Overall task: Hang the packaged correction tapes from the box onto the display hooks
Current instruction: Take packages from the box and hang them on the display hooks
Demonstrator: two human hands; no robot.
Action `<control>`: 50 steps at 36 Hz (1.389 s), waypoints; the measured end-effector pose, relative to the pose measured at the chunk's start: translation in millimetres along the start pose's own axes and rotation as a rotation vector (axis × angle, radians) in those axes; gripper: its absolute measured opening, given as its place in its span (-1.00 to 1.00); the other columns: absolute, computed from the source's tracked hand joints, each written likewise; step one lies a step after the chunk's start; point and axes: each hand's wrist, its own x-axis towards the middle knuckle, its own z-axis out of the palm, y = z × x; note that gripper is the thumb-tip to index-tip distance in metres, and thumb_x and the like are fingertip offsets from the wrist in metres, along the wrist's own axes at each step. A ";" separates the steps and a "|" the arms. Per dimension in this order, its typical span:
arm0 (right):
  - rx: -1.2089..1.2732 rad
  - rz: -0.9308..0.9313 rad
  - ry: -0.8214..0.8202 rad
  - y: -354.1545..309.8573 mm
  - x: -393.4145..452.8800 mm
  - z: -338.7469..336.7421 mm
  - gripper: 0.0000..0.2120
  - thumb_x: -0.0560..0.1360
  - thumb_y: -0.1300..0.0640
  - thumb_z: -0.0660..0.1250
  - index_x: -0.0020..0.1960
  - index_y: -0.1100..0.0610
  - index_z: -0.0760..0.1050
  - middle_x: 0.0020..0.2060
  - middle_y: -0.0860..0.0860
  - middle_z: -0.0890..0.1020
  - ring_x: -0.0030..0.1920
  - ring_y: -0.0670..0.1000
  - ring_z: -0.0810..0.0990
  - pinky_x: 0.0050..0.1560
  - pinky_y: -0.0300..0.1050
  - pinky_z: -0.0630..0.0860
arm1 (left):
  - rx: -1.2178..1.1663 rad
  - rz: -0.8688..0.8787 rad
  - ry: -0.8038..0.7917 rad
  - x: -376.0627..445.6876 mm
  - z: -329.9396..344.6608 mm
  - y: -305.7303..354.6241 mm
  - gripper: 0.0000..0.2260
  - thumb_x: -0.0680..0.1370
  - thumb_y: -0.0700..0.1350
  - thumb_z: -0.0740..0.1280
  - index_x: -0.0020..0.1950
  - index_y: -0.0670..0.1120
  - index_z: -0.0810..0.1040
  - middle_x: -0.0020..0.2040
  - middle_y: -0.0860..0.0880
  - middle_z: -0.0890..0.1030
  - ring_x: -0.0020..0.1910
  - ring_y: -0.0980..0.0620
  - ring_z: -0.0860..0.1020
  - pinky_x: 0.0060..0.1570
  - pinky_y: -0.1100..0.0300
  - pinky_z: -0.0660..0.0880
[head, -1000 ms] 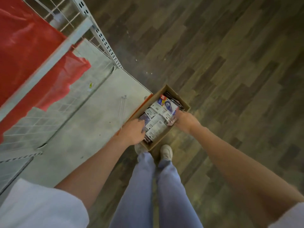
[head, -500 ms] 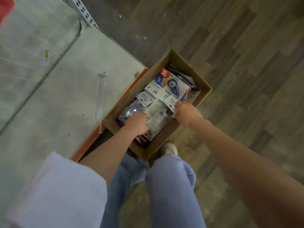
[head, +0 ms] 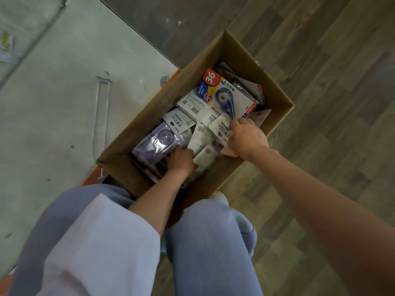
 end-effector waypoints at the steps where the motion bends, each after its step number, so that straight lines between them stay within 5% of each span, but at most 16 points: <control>1: 0.019 -0.001 0.000 -0.5 -2.7 -1.1 -0.58 0.56 0.18 0.20 0.40 0.22 0.28 0.32 0.17 0.40 0.36 0.17 0.31 0.30 0.08 0.37 | -0.013 0.016 0.006 -2.8 -0.7 -0.2 -0.65 0.53 0.02 0.35 0.23 -0.16 0.49 0.26 -0.24 0.42 0.24 -0.20 0.42 0.15 0.02 0.42; 8: 0.108 0.004 -0.013 -13.0 -55.1 -24.8 -0.65 0.59 0.18 0.16 0.36 0.19 0.32 0.32 0.15 0.41 0.36 0.16 0.32 0.33 0.09 0.34 | -0.080 0.043 0.141 -57.7 -38.2 5.2 -0.67 0.56 -0.11 0.32 0.29 -0.21 0.44 0.34 -0.20 0.37 0.31 -0.18 0.39 0.25 0.03 0.36; 13: 0.159 -0.013 -0.093 -28.6 -113.0 -67.9 -0.51 0.57 0.20 0.19 0.47 0.23 0.20 0.45 0.18 0.28 0.45 0.17 0.24 0.42 0.08 0.28 | -0.141 0.011 0.164 -119.5 -85.3 10.0 -0.67 0.58 -0.12 0.30 0.29 -0.23 0.41 0.37 -0.22 0.33 0.31 -0.21 0.38 0.25 0.00 0.36; 21: 0.319 -0.002 -0.066 -51.7 -191.8 -158.2 -0.76 0.58 0.20 0.19 0.23 0.19 0.42 0.15 0.11 0.49 0.17 0.12 0.48 0.13 0.01 0.49 | -0.316 0.002 0.237 -232.6 -166.9 32.6 -0.67 0.56 -0.13 0.33 0.31 -0.16 0.46 0.28 -0.15 0.48 0.24 -0.11 0.48 0.14 0.10 0.45; 26: 0.596 0.059 -0.131 -73.5 -233.3 -206.4 -0.70 0.61 0.13 0.19 0.31 0.20 0.39 0.17 0.10 0.51 0.11 0.07 0.52 0.13 -0.03 0.52 | -0.558 0.024 0.260 -301.2 -214.8 47.4 -0.69 0.54 -0.13 0.37 0.27 -0.11 0.49 0.29 -0.08 0.53 0.22 -0.10 0.55 0.00 0.11 0.56; 30: 0.793 0.098 -0.150 -93.1 -256.8 -228.2 -0.66 0.60 -0.05 0.21 0.25 0.15 0.41 -0.02 -0.03 0.53 -0.23 -0.12 0.51 -0.32 -0.28 0.41 | -0.657 0.061 0.270 -347.6 -248.6 52.3 -0.69 0.53 -0.13 0.38 0.27 -0.09 0.50 0.27 -0.06 0.56 0.15 -0.05 0.58 0.00 0.12 0.55; 33: 0.910 0.082 -0.165 -108.9 -270.3 -240.8 -0.62 0.58 -0.13 0.21 0.24 0.11 0.46 0.03 -0.01 0.62 -0.11 -0.01 0.60 -0.22 -0.21 0.49 | -0.690 0.091 0.277 -375.7 -270.4 52.0 -0.69 0.54 -0.14 0.37 0.28 -0.09 0.52 0.23 -0.06 0.59 0.06 0.00 0.58 0.05 0.12 0.55; 41: 1.325 0.164 -0.195 -134.9 -313.3 -263.2 -0.79 0.55 0.02 0.33 0.09 0.12 0.49 -0.16 0.04 0.67 -0.24 0.03 0.67 -0.34 -0.14 0.59 | -0.774 0.076 0.311 -426.9 -301.8 38.2 -0.74 0.57 -0.09 0.33 0.19 -0.13 0.38 0.17 -0.08 0.58 0.09 -0.08 0.59 0.07 -0.08 0.56; 44: 1.409 0.144 -0.174 -152.1 -334.0 -267.7 -0.63 0.51 -0.01 0.38 0.24 0.11 0.43 -0.07 0.07 0.68 -0.15 0.08 0.70 -0.30 -0.07 0.61 | -0.802 0.071 0.367 -447.8 -306.5 26.6 -0.66 0.55 -0.03 0.34 0.20 -0.09 0.26 0.14 -0.10 0.58 0.04 -0.09 0.61 0.01 -0.07 0.58; 50: 1.421 0.088 -0.159 -208.4 -398.4 -274.6 -0.68 0.54 0.06 0.35 0.23 0.15 0.38 -0.03 0.09 0.66 -0.15 0.07 0.67 -0.45 -0.13 0.56 | -0.771 0.092 0.479 -513.8 -306.9 -23.6 -0.61 0.60 0.05 0.23 0.33 -0.12 0.24 0.15 -0.16 0.60 0.04 -0.16 0.61 0.02 -0.14 0.56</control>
